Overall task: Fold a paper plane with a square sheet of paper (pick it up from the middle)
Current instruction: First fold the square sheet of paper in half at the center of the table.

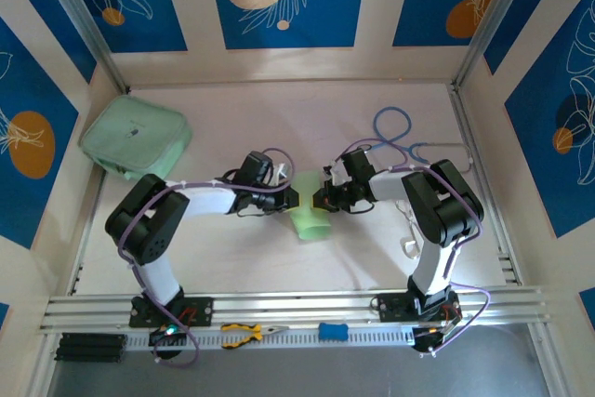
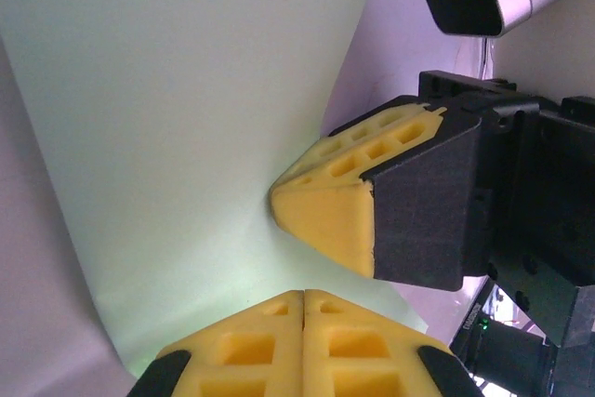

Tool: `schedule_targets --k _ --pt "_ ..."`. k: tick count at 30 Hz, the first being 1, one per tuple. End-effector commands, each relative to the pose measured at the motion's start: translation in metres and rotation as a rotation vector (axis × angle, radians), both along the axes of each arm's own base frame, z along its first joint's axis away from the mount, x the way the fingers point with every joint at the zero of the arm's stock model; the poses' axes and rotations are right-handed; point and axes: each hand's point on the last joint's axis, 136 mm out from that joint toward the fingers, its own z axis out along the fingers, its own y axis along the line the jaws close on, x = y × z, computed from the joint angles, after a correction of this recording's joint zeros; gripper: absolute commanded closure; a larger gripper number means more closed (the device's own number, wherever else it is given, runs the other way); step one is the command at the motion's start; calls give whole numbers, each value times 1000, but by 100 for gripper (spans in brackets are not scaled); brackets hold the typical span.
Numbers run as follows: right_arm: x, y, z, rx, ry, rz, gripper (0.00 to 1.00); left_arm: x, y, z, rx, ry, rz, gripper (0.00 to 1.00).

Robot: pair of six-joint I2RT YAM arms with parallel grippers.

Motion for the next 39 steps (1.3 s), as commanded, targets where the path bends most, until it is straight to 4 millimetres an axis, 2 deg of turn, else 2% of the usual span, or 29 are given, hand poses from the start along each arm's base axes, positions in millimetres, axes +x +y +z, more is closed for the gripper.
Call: schedule_targets --k 1,22,31,39 --pt "-22 -23 -34 -140 97 -36 100 -4 -6 3 -19 -10 -4 100" --pt "-22 -26 -34 -146 92 -47 100 -10 -10 -13 -23 34 6 100" --pt "-23 -25 -35 -144 94 -45 100 -22 -4 -38 10 84 4 100" --pt "-23 -26 -35 -146 94 -47 100 -49 31 -78 170 125 -14 100"
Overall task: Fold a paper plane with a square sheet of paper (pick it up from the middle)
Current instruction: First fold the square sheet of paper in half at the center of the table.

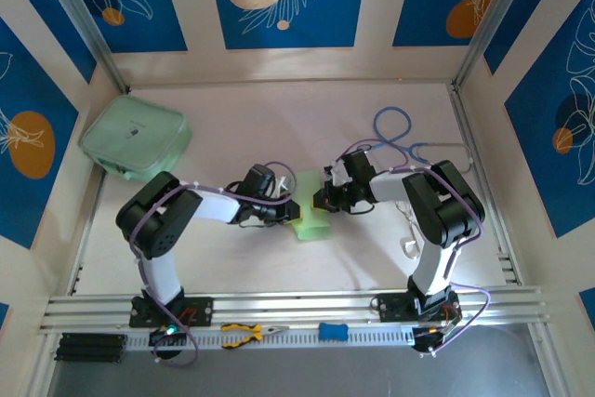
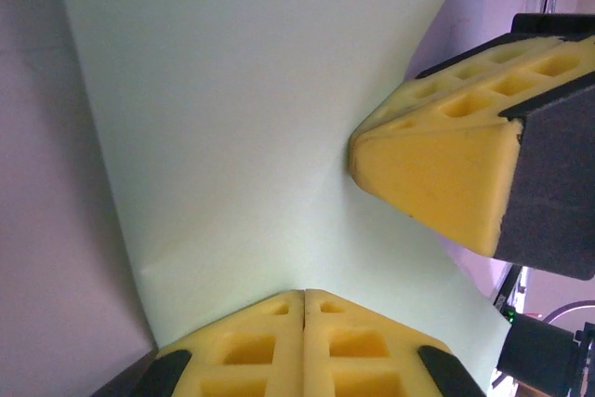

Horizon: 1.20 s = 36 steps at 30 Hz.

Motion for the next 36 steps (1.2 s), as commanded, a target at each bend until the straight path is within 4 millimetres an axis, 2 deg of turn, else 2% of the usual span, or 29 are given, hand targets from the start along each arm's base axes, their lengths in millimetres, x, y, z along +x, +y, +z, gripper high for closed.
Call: schedule_targets --k 1,4,11,14,18,23,26,32,34,36 --pt "-23 -25 -35 -142 103 -38 100 -30 33 -43 172 76 -11 100" --pt "-23 -26 -36 -144 105 -39 100 -27 30 -32 157 60 -14 100" --pt "-24 -25 -36 -146 107 -38 100 -8 3 25 16 7 -1 100" --pt "-24 -25 -36 -145 109 -38 100 -7 -4 34 -6 4 -13 100" --pt "-24 -25 -36 -146 108 -40 100 -8 -8 30 -23 20 -8 100" --pt "-24 -26 -37 -148 109 -41 100 -20 -3 9 -5 70 -19 100" --pt "-24 -26 -38 -151 113 -41 100 -31 5 -6 26 103 -28 100" --pt "-24 -29 -39 -152 116 -46 100 -56 36 -36 161 136 -56 100" --pt "-25 -29 -39 -152 116 -45 100 -58 38 -35 169 131 -59 100" --pt "-24 -29 -38 -150 113 -47 100 -55 35 -27 151 113 -57 100"
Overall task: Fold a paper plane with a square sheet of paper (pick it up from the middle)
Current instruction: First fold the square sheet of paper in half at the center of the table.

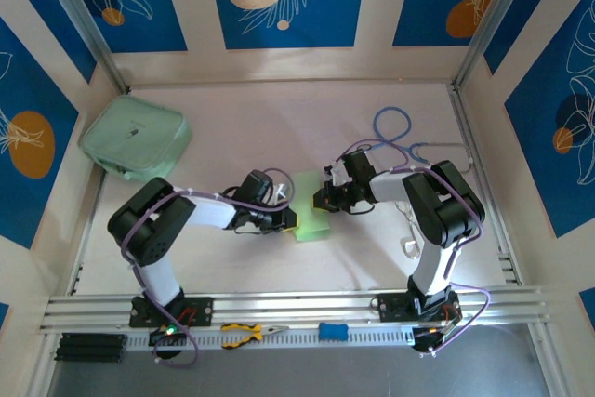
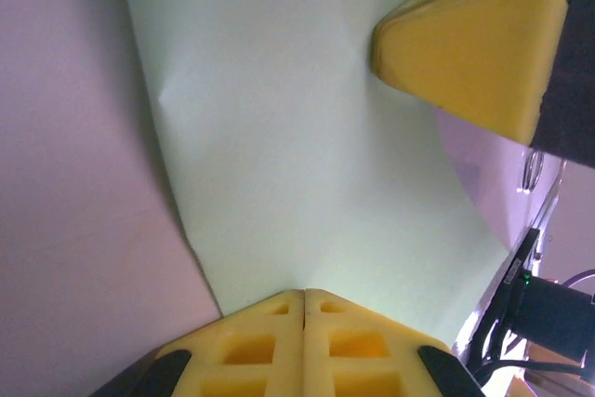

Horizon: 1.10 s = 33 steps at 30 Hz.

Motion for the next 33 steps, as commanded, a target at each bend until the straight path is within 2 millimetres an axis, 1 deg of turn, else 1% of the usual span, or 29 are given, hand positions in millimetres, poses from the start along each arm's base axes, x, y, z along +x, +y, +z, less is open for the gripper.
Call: schedule_targets --k 1,7,10,12,17,21,22,26,27,30,33 --pt "-25 -28 -38 -149 116 -45 100 -26 22 -19 106 72 -17 100" --pt "-25 -29 -38 -148 117 -45 100 3 1 30 9 -22 35 100" --pt "-25 -28 -38 -147 118 -45 100 11 -9 42 -35 -27 43 100" --pt "-25 -28 -38 -147 117 -44 100 11 -14 42 -62 -12 42 100" --pt "-25 -29 -38 -146 120 -45 100 -1 -19 25 -74 41 27 100" --pt "-24 -29 -38 -148 118 -47 100 -14 -15 8 -53 78 12 100" --pt "-25 -29 -38 -149 120 -46 100 -17 -11 3 -31 83 7 100" --pt "-25 -31 -39 -155 121 -50 100 -33 19 -29 138 102 -7 100" --pt "-26 -31 -40 -157 124 -50 100 -36 22 -34 152 107 -11 100" --pt "-26 -30 -40 -156 123 -48 100 -45 27 -39 143 122 -16 100" --pt "-25 -31 -39 -156 122 -49 100 -47 30 -33 141 99 -17 100"
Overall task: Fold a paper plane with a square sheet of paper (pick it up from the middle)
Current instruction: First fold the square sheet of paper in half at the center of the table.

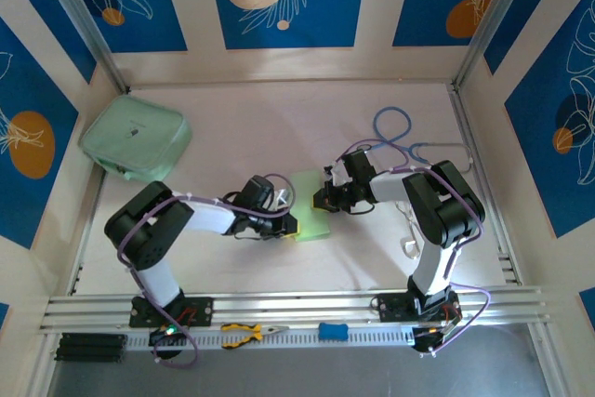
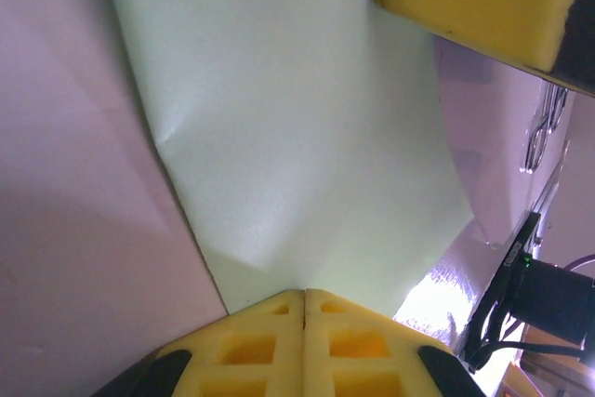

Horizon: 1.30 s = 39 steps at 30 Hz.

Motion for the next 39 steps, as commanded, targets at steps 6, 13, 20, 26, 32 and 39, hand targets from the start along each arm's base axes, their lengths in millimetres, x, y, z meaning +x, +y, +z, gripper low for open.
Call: schedule_targets --k 6,13,20,26,32,39 --pt "-25 -31 -38 -156 123 -52 100 -5 15 12 62 -18 28 100" --pt "-25 -30 -37 -156 124 -52 100 19 -8 45 -41 -86 76 100" --pt "-26 -30 -37 -155 125 -50 100 1 -23 24 -52 -24 9 100" --pt "-27 -30 -38 -159 128 -49 100 -25 -4 -9 28 31 -19 100" --pt "-27 -31 -38 -161 130 -50 100 -47 19 -32 168 44 -65 100" --pt "-27 -31 -38 -158 128 -49 100 -60 26 -31 238 15 -123 100"
